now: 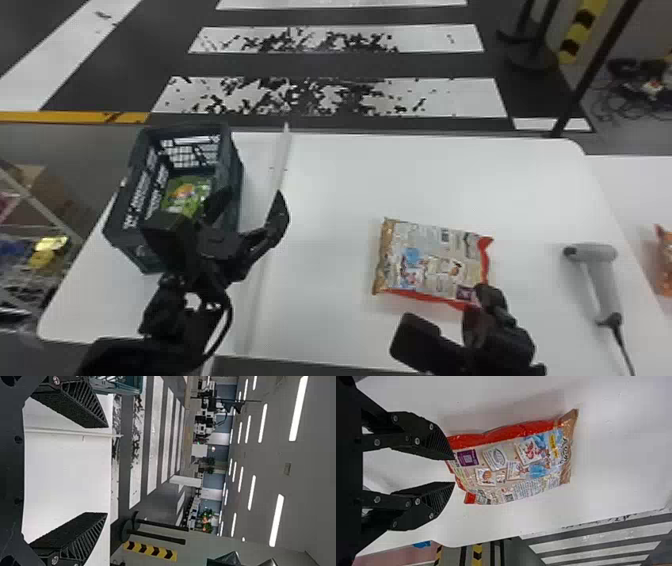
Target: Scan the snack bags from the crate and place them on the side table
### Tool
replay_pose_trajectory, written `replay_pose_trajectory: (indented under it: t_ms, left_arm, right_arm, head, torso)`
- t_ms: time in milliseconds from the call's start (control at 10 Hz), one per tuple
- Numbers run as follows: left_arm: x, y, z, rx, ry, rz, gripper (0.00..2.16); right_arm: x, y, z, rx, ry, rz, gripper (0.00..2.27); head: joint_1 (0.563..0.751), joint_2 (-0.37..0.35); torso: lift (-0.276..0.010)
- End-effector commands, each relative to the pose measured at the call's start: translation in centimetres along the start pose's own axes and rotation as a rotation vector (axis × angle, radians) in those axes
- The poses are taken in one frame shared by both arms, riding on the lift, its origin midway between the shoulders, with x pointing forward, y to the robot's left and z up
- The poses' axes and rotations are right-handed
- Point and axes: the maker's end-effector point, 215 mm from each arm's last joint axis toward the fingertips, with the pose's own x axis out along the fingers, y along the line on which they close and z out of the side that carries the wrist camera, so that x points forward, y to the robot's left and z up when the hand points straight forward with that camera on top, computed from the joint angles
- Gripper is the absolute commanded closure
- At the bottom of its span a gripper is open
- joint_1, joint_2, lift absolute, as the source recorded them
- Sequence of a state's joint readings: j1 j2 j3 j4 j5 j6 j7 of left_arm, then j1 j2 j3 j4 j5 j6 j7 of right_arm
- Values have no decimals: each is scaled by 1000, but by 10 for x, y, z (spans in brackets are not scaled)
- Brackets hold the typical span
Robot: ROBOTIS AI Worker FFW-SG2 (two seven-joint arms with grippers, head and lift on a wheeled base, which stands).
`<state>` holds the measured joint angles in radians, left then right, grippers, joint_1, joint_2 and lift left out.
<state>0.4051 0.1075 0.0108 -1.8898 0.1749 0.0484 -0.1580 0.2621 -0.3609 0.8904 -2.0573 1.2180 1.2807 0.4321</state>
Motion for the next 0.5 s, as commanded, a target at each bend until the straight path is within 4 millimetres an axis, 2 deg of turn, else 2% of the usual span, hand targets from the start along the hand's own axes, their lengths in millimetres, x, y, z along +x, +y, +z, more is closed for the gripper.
replay_pose_trajectory:
  t_ms: [0,200,300,400]
  left_arm:
    - [0,0,-1,0,1,0,87]
    - [-1,-1,0,0,-1,-2,87]
    - [-1,0,1,0,-3,0,87]
    - [-1,1,1,2,-5,1,87]
  right_arm:
    - [-6,-1,3,112,-28,89,53]
    - [-6,2,7,261,-69,221,93]
    - [-5,0,9,313,-86,261,201]
    - [-2,3,10,340,-102,296,461]
  head:
    - [695,81]
    - [695,89]
    - [695,91]
    - [695,92]
  torso:
    - [-50]
    - [-50]
    - [-50]
    - [-50]
